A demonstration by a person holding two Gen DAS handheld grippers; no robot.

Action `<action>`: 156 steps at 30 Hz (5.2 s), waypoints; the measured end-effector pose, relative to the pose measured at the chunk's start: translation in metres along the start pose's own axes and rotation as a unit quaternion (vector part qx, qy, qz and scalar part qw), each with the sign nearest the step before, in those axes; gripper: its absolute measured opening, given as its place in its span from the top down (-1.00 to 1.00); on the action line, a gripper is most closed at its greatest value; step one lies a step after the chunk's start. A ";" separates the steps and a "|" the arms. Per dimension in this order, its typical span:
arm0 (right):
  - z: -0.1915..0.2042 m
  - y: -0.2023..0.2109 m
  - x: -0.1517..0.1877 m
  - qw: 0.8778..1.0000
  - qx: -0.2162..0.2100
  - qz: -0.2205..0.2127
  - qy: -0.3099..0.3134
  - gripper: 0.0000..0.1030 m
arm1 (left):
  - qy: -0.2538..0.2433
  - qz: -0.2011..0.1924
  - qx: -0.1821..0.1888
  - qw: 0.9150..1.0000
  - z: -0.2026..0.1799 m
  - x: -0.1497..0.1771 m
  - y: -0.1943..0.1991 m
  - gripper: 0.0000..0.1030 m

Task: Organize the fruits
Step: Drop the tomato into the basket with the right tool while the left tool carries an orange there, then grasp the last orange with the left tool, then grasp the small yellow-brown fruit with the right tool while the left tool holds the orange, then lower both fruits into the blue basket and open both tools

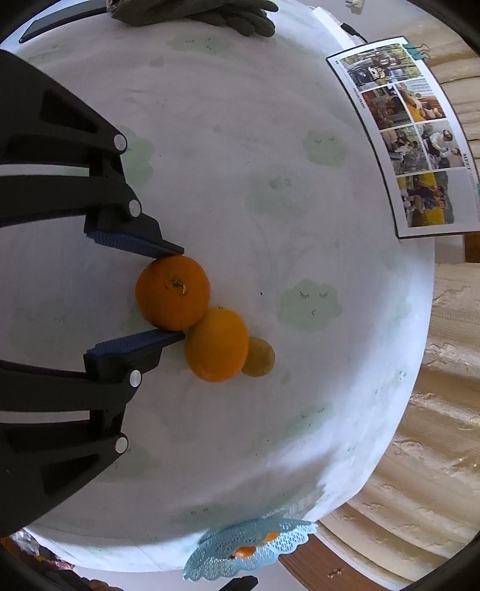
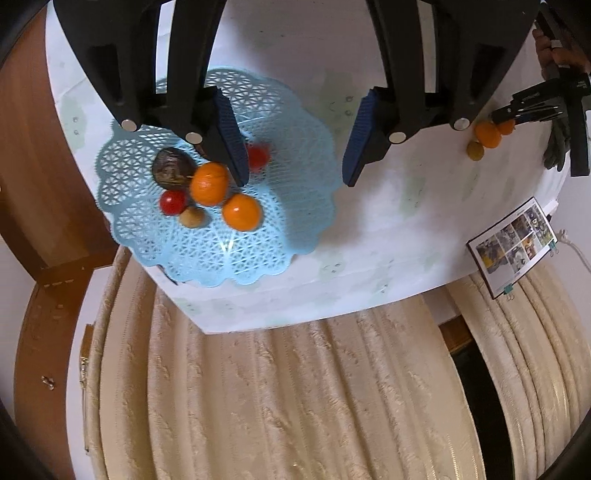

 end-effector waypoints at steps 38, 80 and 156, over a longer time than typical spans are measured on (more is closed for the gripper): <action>-0.106 0.035 0.036 0.995 0.065 0.004 -0.081 -0.07 | -0.200 -0.035 0.180 0.963 -0.297 -0.063 0.026 -0.11; 0.090 -0.021 0.028 0.998 -0.042 0.030 0.031 -0.57 | -0.022 -0.002 0.019 1.000 -0.018 -0.042 -0.010 -0.47; 0.124 -0.040 0.004 0.997 -0.062 0.031 0.044 0.44 | -0.050 -0.047 0.013 0.998 -0.003 -0.066 0.046 0.11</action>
Point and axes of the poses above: each gripper's, at about its wrist camera, not at the fingertips, and y roughly against the way its jaws point, z to its left, x to its underside, the point moved 7 cm from there along -y, roughly the way its jaws point, and after that the axes turned 3 degrees about -z, right-handed, at the moved point
